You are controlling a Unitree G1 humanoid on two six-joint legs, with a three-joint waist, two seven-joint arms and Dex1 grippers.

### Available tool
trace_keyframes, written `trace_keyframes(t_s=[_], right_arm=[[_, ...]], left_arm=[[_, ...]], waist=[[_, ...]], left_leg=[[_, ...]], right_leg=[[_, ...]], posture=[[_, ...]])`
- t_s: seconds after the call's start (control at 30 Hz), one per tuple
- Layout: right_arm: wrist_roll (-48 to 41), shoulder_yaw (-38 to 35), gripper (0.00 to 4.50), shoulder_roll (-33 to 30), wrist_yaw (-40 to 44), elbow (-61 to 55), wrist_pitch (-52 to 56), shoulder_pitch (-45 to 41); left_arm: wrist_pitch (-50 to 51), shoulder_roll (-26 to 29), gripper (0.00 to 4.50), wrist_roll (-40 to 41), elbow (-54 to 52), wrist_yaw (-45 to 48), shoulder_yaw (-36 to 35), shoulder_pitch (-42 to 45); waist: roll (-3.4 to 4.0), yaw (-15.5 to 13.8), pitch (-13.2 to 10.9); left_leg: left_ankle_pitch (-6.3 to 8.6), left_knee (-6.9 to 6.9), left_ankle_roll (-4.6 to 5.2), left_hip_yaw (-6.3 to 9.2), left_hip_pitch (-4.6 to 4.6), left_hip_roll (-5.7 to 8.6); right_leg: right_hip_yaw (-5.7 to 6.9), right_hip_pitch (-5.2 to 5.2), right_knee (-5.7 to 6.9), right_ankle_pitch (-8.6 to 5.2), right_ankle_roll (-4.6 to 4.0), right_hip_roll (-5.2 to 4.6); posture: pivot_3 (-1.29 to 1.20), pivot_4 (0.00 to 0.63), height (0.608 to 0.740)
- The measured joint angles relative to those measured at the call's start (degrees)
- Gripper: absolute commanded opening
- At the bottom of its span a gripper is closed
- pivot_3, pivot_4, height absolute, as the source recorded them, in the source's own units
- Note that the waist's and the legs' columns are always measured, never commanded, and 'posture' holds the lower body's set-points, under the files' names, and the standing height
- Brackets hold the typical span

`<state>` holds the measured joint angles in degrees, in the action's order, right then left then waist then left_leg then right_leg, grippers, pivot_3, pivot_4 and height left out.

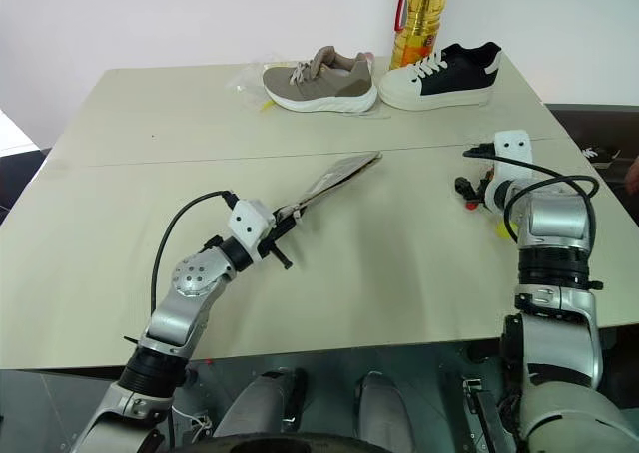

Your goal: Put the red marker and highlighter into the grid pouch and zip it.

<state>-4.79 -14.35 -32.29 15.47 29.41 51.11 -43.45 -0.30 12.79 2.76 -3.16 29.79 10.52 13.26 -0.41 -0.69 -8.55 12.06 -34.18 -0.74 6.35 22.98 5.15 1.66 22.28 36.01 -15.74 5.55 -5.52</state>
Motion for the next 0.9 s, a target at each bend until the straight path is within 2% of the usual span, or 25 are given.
trace_keyframes(t_s=[0.03,0.13,0.3,0.37,0.53,0.6,0.7,0.8,0.9], right_arm=[[0.05,-0.04,4.44,0.36,-1.5,2.81,-1.23,-0.67],[-0.05,-0.98,3.59,0.86,-4.47,8.06,-4.14,-3.04],[-1.19,-2.4,1.12,1.26,-6.51,11.91,-5.87,-4.63],[-1.94,-3.01,0.34,1.43,-7.01,12.44,-5.85,-5.16],[-2.36,-0.19,0.32,1.02,-3.15,8.31,-5.54,-4.45],[-0.42,7.22,0.32,-2.55,4.21,-1.01,-11.02,-0.65],[4.21,16.25,0.32,-10.48,14.73,-14.26,-24.8,5.06],[5.68,20.38,0.32,-15.74,24.81,-24.23,-36.54,9.52],[5.89,22.23,0.32,-16.3,29.55,-27.02,-40.01,11.5]], left_arm=[[0.02,-0.09,0.0,0.19,-0.18,0.03,0.03,0.0],[0.13,0.02,0.0,0.3,-0.76,0.03,0.0,-0.1],[0.45,0.22,0.0,0.36,-2.09,-0.14,-0.1,-0.81],[1.01,0.22,0.0,0.41,-2.36,-0.28,-0.16,-1.35],[1.5,0.24,0.0,1.54,-3.85,-0.71,-1.22,-1.63],[2.59,0.25,0.0,3.15,-4.95,-0.59,-2.14,-1.63],[4.13,1.61,0.0,5.9,-6.44,0.21,-4.48,-1.8],[5.26,3.71,0.0,7.96,-7.0,1.68,-5.86,-1.94],[5.85,4.99,0.0,8.8,-7.0,2.86,-6.02,-1.99]], waist=[[0.01,0.02,0.0],[0.03,0.07,0.01],[0.04,0.12,0.02],[0.04,0.12,0.02],[0.08,0.2,0.01],[0.09,0.28,0.0],[0.11,0.28,0.0],[0.07,0.28,0.0],[0.03,0.21,-0.02]], left_leg=[[0.0,0.0,0.0,0.0,0.0,0.0],[-0.01,-0.01,0.0,-0.01,-0.02,-0.01],[-0.01,-0.01,0.01,-0.02,-0.04,-0.01],[-0.01,-0.01,0.01,-0.02,-0.05,-0.01],[-0.01,-0.01,0.01,-0.03,-0.02,-0.01],[-0.01,0.0,0.02,-0.03,-0.01,-0.02],[-0.01,0.0,0.02,-0.02,-0.02,-0.03],[0.0,-0.01,0.01,-0.01,-0.13,-0.05],[0.0,-0.05,0.0,-0.01,-0.18,-0.05]], right_leg=[[0.0,0.0,0.01,0.0,0.0,0.01],[0.0,-0.03,0.02,0.0,0.0,0.01],[0.0,-0.05,0.03,0.0,0.0,0.02],[0.0,-0.06,0.04,0.0,0.0,0.03],[-0.02,0.0,0.06,0.0,0.0,0.03],[-0.01,0.03,0.07,0.0,0.01,0.06],[0.01,0.0,0.06,-0.03,0.06,0.17],[0.04,-0.13,0.04,-0.04,0.08,0.19],[0.0,-0.19,0.02,-0.04,0.07,0.07]], posture=[[0.0,0.15,0.738],[0.0,0.15,0.738],[0.0,0.15,0.738],[0.0,0.15,0.738],[0.0,0.15,0.738],[0.0,0.15,0.738],[0.0,0.15,0.738],[0.0,0.15,0.738],[0.0,0.15,0.738]])
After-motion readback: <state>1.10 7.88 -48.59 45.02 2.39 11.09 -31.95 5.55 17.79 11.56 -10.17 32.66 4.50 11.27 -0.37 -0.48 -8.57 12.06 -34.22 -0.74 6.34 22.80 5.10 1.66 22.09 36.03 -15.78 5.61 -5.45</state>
